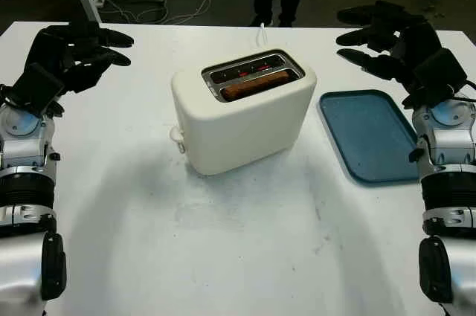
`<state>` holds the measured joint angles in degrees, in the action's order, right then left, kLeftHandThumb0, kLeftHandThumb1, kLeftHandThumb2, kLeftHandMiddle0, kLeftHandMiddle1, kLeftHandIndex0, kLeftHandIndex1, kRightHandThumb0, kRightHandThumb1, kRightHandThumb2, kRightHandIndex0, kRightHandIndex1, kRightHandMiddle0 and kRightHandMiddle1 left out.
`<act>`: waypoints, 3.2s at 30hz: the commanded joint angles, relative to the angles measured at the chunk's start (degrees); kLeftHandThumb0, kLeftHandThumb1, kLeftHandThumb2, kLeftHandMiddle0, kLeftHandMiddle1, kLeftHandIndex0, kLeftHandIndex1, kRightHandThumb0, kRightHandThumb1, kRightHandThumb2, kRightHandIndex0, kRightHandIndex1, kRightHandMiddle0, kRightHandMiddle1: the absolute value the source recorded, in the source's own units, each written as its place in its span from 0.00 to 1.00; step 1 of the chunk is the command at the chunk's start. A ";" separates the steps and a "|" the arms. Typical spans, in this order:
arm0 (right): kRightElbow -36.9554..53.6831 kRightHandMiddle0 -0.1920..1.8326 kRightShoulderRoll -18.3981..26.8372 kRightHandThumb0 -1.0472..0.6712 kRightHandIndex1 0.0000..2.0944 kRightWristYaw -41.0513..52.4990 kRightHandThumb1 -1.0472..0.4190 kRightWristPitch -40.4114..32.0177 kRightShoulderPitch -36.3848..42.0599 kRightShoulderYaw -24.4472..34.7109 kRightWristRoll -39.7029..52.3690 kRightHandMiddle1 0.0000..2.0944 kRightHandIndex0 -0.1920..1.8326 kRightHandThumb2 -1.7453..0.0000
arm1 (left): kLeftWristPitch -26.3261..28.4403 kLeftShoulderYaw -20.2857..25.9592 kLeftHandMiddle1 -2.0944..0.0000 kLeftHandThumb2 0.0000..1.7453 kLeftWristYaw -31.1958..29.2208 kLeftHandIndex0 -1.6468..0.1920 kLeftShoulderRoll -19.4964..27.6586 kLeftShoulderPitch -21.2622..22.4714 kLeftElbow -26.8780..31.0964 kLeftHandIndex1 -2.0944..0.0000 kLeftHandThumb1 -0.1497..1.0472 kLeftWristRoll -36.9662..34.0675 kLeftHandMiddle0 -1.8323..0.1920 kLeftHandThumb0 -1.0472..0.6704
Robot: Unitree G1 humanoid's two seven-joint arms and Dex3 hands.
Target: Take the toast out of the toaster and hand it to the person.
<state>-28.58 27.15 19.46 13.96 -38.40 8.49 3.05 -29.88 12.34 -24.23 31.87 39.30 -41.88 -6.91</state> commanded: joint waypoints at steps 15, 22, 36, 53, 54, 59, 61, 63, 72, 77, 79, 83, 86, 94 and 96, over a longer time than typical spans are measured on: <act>1.54 0.48 0.24 0.35 0.30 0.91 0.19 -0.67 1.47 1.15 1.66 0.12 0.43 1.00 | -0.74 0.50 0.70 0.10 -0.32 0.35 -0.05 -0.45 -0.42 0.85 0.89 -0.72 0.46 0.00; 2.55 0.49 0.05 0.37 0.27 0.81 0.20 -1.63 1.75 1.28 1.89 0.10 0.43 1.00 | -0.64 0.87 0.70 0.08 -1.15 0.35 0.03 -0.41 -0.79 0.86 0.89 -1.35 0.46 0.00; 3.99 0.50 -0.05 0.39 0.23 0.71 0.20 -2.46 2.56 2.00 2.20 0.07 0.45 1.00 | 0.19 0.98 0.71 0.07 -1.32 0.34 -0.27 -0.51 0.08 0.86 0.89 -1.09 0.45 0.00; 4.81 0.51 0.04 0.41 0.20 0.93 0.20 -3.60 2.82 2.05 3.23 0.04 0.46 1.00 | -0.01 1.18 0.72 0.07 -1.65 0.34 -0.41 -0.50 -0.12 0.87 0.89 -1.12 0.45 0.00; 4.74 0.51 0.11 0.42 0.20 1.09 0.20 -3.55 2.82 2.03 3.28 0.04 0.46 1.00 | 0.12 1.16 0.72 0.07 -1.63 0.34 -0.40 -0.53 -0.04 0.87 0.89 -1.10 0.45 0.00; 4.73 0.52 0.37 0.41 0.20 0.89 0.20 -3.02 2.85 1.71 2.55 0.04 0.47 1.00 | 0.64 1.11 0.72 0.07 -1.62 0.33 -0.30 -0.68 0.43 0.87 0.89 -1.07 0.44 0.00; 5.01 0.52 0.35 0.42 0.19 0.95 0.20 -3.54 2.88 1.78 2.71 0.03 0.47 1.00 | 0.34 1.16 0.72 0.07 -1.58 0.33 -0.32 -0.67 0.32 0.87 0.89 -1.05 0.44 0.00; 5.15 0.52 0.25 0.41 0.19 0.89 0.20 -3.88 2.91 1.92 2.93 0.03 0.47 1.00 | 0.25 1.24 0.72 0.07 -1.97 0.33 -0.31 -0.57 0.07 0.87 0.89 -1.34 0.44 0.00; 5.37 0.52 0.26 0.44 0.18 0.94 0.20 -3.21 3.01 1.92 2.81 0.03 0.48 1.00 | 0.29 1.15 0.73 0.07 -1.92 0.34 -0.18 -0.41 0.10 0.88 0.89 -1.09 0.44 0.00; 5.57 0.53 0.29 0.43 0.17 0.79 0.20 -3.61 2.88 1.74 2.56 0.02 0.48 1.00 | 0.56 1.37 0.73 0.06 -2.38 0.33 -0.26 -0.41 0.06 0.88 0.89 -1.63 0.44 0.00; 5.48 0.53 0.35 0.42 0.17 0.87 0.20 -3.69 2.74 1.71 2.55 0.02 0.48 1.00 | -0.14 1.33 0.73 0.07 -2.18 0.33 -0.23 -0.41 -0.14 0.88 0.89 -1.31 0.44 0.00; 5.14 0.53 0.25 0.43 0.16 1.13 0.20 -3.12 2.57 1.66 2.66 0.02 0.48 1.00 | 0.41 1.37 0.73 0.07 -2.21 0.33 -0.10 -0.41 0.04 0.88 0.89 -1.16 0.44 0.00; 5.20 0.53 0.29 0.43 0.16 1.15 0.19 -3.15 2.59 1.58 2.57 0.02 0.48 1.00 | 0.87 1.36 0.73 0.07 -2.02 0.33 -0.19 -0.46 0.38 0.88 0.89 -1.12 0.44 0.00; 5.25 0.53 0.27 0.44 0.15 0.99 0.20 -3.02 2.57 1.54 2.22 0.01 0.49 1.00 | 0.99 1.24 0.73 0.06 -1.99 0.33 -0.30 -0.43 0.42 0.88 0.89 -1.03 0.44 0.00; 5.46 0.53 0.27 0.44 0.15 1.04 0.20 -3.31 2.61 1.53 2.28 0.01 0.49 1.00 | 0.32 1.24 0.73 0.07 -2.29 0.33 -0.26 -0.29 -0.02 0.88 0.89 -1.05 0.44 0.00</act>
<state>-23.68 27.17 20.65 10.75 -35.89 9.88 5.31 -29.28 13.48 -26.16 31.86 39.30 -42.17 -7.16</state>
